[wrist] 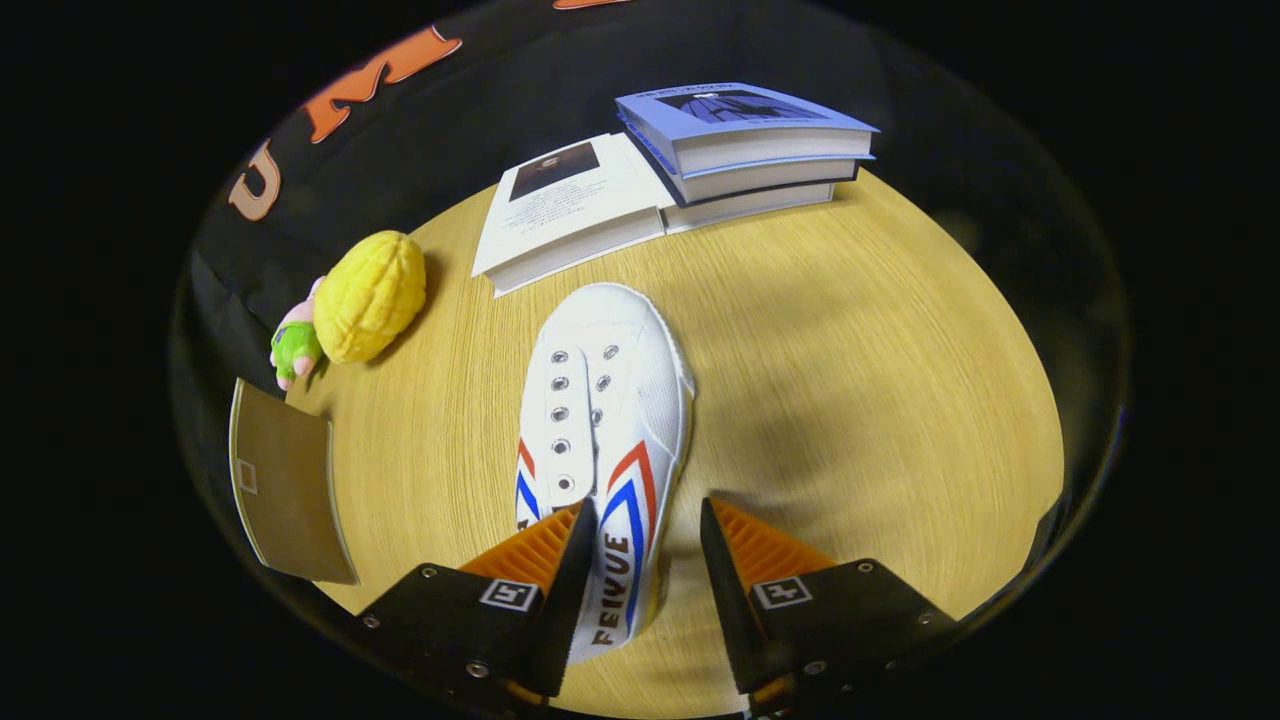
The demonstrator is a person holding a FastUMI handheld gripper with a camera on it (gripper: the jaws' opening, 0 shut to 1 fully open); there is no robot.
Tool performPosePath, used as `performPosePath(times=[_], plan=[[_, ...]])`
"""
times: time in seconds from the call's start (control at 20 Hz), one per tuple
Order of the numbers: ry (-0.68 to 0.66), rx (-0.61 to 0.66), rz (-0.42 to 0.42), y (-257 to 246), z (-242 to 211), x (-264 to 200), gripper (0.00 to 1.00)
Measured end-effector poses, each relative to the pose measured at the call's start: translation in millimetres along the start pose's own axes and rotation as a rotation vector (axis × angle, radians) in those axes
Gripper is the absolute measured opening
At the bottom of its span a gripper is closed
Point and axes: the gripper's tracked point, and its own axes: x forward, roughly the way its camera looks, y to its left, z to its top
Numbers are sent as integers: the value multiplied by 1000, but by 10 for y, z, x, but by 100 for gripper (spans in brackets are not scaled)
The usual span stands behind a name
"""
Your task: Open the storage box then place both shoes into the box .Put the left shoe in first, then the right shoe, with the right side of both shoes facing outward in a uniform manner.
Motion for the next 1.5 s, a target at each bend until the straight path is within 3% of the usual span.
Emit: performPosePath(times=[0.05, 0.1, 0.25, 0.4, 0.55, 0.8, 1.1, 1.25, 1.5], plan=[[3, 2, 6, 19, 6, 7, 59], [2, 5, 0, 8, 11, -12, 47], [9, 65, 17, -10, 8, -13, 39], [12, 159, 66, -45, 13, -26, 18], [0, 216, 63, -24, 22, -76, 7], [-29, 240, 160, 399, 144, -445, 6], [-48, 132, 234, 1176, 284, -957, 6], [-22, 36, 261, 1735, 217, -1130, 6], [13, -79, 391, 2877, 99, -1448, 6]])
